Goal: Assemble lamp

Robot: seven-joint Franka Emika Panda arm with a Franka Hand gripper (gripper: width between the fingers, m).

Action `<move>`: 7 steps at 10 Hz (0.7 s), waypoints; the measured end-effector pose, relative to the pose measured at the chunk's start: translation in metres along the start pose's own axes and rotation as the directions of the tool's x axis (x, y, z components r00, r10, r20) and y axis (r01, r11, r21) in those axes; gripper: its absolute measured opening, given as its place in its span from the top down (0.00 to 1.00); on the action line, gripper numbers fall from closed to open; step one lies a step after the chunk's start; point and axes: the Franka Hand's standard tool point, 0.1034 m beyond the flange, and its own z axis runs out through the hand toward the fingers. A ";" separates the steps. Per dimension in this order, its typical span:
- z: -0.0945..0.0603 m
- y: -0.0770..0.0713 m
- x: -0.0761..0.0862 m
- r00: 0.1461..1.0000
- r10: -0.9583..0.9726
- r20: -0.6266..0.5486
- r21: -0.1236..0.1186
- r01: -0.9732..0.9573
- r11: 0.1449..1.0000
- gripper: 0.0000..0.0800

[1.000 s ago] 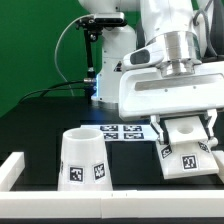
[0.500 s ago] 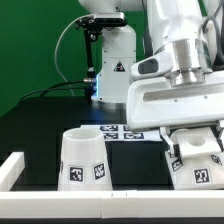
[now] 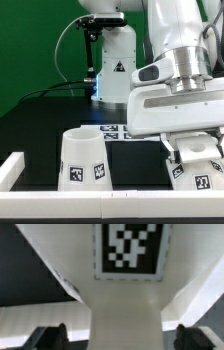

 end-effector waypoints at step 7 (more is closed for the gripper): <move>0.013 -0.005 0.017 0.999 0.037 -0.028 0.007 -0.037 0.999 0.34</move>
Offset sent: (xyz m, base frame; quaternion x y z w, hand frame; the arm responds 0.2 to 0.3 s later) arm 0.0229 0.0103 -0.0047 0.0214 0.0052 0.0896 0.9957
